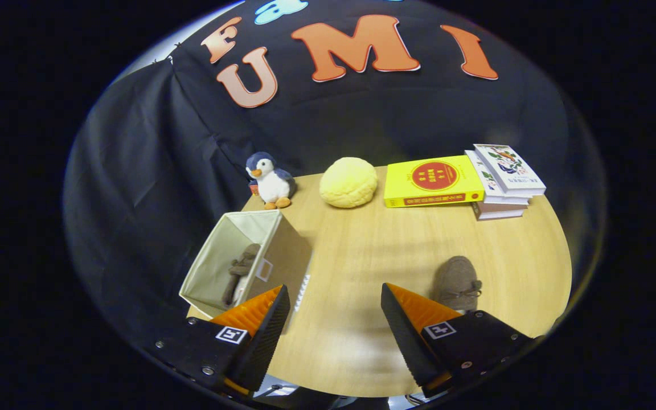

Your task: Open the storage box then place both shoes into the box .Put the left shoe in first, then the right shoe, with the right side of both shoes facing outward in a uniform manner.

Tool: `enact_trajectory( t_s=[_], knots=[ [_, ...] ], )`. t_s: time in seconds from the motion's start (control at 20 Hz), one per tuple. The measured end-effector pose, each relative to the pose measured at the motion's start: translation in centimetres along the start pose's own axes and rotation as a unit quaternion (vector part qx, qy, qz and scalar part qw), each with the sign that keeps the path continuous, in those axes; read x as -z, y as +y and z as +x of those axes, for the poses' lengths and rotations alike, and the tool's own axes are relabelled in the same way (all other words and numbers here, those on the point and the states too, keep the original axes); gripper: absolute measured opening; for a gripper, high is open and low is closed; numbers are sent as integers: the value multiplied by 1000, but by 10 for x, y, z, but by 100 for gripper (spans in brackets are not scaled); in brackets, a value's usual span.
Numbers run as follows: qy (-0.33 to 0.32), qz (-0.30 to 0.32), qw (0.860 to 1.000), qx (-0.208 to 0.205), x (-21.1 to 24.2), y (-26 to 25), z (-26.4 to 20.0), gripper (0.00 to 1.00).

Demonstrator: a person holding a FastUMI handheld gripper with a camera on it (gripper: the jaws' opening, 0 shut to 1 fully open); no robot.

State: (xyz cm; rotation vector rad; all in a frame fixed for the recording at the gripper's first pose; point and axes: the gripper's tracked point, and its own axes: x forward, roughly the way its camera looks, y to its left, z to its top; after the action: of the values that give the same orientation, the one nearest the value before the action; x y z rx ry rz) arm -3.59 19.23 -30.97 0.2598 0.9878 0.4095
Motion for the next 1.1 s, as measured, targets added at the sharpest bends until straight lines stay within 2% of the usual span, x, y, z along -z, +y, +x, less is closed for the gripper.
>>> enact_trajectory(
  t_s=[0.55,0.8,1.1],
  knots=[
    [27,32,995,94,66,-149,4,97],
    [54,33,993,97,94,-185,18,94],
    [58,3,992,109,104,-209,59,81]
  ],
)
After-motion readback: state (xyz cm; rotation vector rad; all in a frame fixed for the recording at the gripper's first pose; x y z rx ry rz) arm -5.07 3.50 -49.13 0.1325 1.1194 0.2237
